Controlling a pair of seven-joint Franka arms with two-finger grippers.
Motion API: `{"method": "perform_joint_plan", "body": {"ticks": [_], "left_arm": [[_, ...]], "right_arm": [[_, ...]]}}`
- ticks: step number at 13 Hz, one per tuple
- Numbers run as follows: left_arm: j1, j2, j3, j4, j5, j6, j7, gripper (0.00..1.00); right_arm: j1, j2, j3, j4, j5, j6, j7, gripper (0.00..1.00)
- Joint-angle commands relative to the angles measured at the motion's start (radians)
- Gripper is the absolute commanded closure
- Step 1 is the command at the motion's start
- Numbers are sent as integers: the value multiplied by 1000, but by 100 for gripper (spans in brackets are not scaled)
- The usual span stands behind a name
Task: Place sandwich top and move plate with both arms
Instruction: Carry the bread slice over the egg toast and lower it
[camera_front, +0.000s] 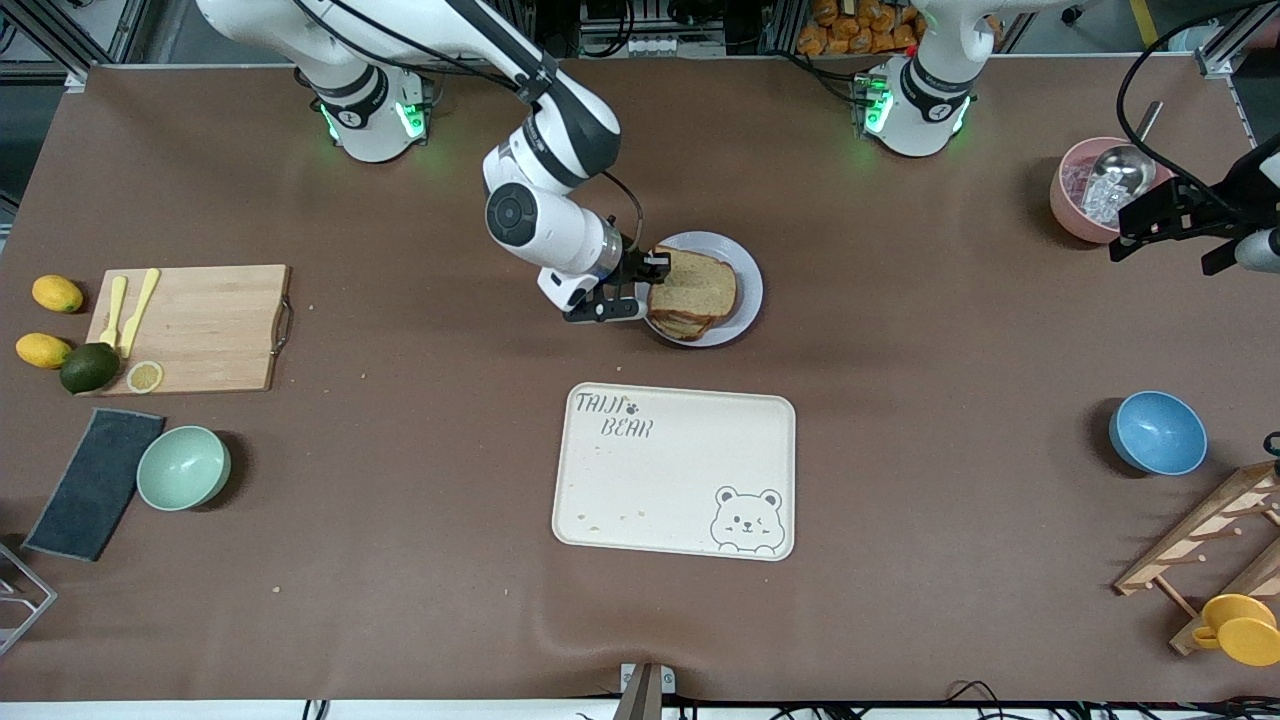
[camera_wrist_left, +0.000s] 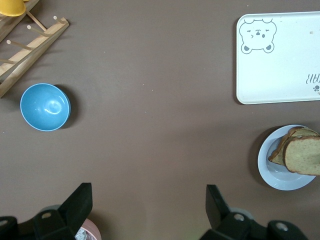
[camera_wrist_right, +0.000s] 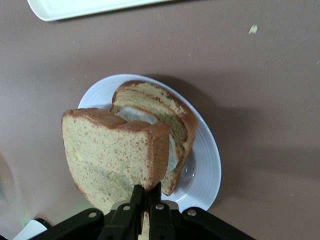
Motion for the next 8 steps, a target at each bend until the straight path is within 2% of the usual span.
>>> {"method": "perform_joint_plan", "body": {"ticks": [1,3,4,6,7,8], "left_arm": [[4,-2,-1,-1,-15,8,11,0],[4,-2,-1,-2,-15,8,10,0],[4,0,-1,-4,-15,8,11,0],[4,-2,-1,-4,-15,8,10,0],[4,0,-1,-4,-15,8,11,0],[4,0,-1,-4,-15,8,11,0]], "right_arm": [[-4,11,19,-23,15,51,19,100],[-4,30,21,-21,15,72,28,100],[-4,41,21,-15,15,79,47,97],[-6,50,21,-7,15,77,86,37],[-6,50,21,-4,15,76,111,20],[-7,50,22,2,15,72,122,14]]}}
